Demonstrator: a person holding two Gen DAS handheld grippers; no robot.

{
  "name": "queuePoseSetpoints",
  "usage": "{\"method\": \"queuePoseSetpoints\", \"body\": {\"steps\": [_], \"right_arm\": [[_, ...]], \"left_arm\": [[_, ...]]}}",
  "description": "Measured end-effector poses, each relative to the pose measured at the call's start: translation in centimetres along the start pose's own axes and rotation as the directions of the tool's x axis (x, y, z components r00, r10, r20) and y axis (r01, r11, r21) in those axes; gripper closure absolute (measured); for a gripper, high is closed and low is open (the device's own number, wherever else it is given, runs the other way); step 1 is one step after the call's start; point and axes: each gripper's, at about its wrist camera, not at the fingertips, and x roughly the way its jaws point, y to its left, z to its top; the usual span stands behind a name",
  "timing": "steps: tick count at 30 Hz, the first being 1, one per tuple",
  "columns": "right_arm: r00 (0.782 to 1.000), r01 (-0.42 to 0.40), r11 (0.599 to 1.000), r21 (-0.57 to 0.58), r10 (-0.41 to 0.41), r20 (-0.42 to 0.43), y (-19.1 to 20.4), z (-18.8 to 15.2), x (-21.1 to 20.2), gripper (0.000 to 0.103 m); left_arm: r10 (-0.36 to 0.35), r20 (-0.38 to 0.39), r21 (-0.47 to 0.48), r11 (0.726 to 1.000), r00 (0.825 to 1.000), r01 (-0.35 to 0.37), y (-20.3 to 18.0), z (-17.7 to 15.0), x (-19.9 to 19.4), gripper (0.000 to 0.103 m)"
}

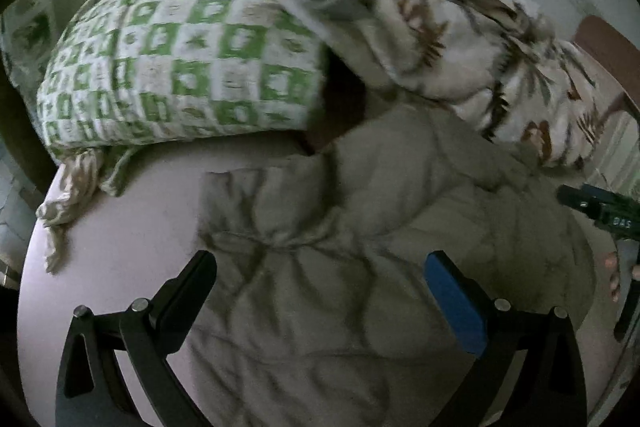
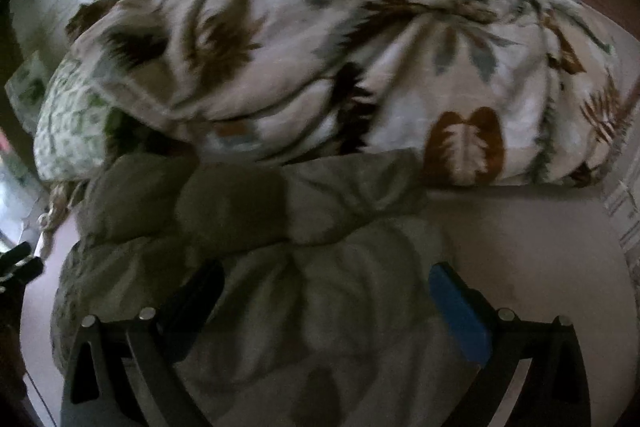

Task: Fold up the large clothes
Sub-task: 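Open both grippers and release the folded jacket onto the bed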

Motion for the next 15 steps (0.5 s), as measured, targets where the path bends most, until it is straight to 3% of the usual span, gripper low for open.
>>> {"method": "queuePoseSetpoints", "body": {"steps": [7,9,11,15], "right_arm": [[0.992,0.039,0.997,-0.06,-0.046,-0.118,3.5,-1.2,4.6,0.0],[0.985,0.058,0.996,-0.061,-0.068,-0.159,3.3,-1.9,6.4,0.0],[0.983,0.067,0.996,-0.058,-0.076,-0.167,2.9,-2.4,7.3,0.0],[0.982,0.093,0.994,-0.064,-0.102,-0.159,2.7,-3.0,8.2,0.0]], "left_arm": [[0.131,-0.1,0.06,0.99,0.986,-0.126,-2.2,-1.5,5.3,0.0],[0.094,-0.162,0.005,0.996,0.982,-0.094,-1.1,-2.3,7.5,0.0],[0.067,-0.159,-0.039,0.997,0.985,-0.074,-0.2,-2.7,8.1,0.0],[0.112,-0.145,0.029,0.994,0.983,-0.109,-1.0,-2.8,8.3,0.0]]}}
